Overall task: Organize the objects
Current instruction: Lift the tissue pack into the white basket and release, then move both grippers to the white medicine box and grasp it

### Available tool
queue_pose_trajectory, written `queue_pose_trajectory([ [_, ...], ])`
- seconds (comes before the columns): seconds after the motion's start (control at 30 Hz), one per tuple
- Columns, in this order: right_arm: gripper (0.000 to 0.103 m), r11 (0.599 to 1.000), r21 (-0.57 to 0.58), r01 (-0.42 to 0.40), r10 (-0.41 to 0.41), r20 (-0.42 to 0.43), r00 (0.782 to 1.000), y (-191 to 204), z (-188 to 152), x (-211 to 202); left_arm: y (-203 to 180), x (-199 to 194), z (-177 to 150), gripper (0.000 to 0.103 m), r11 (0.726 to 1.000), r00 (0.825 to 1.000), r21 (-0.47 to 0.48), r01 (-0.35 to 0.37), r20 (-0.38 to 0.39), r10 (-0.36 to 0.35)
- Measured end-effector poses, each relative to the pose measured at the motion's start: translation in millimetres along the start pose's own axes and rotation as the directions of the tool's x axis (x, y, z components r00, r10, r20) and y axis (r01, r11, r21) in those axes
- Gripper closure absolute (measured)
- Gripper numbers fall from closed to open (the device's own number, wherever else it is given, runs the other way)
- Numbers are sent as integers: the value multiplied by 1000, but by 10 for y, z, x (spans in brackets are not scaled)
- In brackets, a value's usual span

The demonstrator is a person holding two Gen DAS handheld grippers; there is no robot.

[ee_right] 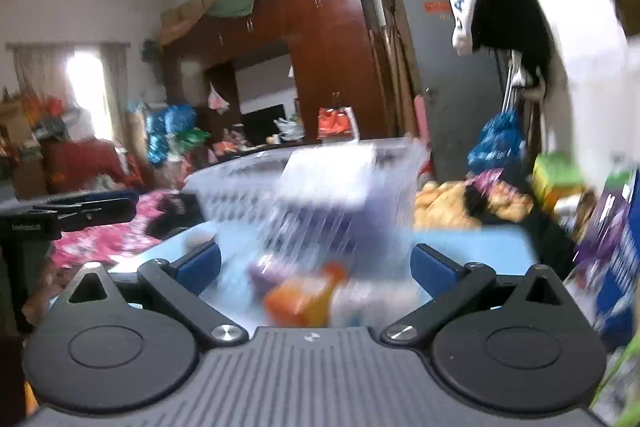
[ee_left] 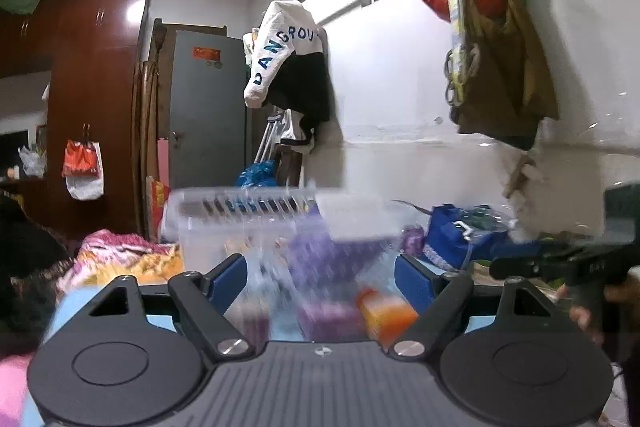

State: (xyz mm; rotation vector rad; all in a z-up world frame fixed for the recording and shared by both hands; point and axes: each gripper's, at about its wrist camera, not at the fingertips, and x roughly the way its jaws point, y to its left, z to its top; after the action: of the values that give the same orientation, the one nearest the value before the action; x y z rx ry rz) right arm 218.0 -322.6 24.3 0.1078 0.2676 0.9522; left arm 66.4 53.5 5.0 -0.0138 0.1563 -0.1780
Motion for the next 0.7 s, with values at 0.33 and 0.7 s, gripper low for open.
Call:
queue_pose_trajectory([
  [0.33,0,992,-46,-117,114,-68,991,272,-418,16,-84,-258,-654,19,1000,997,-1,24,-67,-24],
  [0.7,15,983,-115,-142,135,-62,989,291,-557,92,-182,-200,-902,19,993,990,38,116,-90,-112],
])
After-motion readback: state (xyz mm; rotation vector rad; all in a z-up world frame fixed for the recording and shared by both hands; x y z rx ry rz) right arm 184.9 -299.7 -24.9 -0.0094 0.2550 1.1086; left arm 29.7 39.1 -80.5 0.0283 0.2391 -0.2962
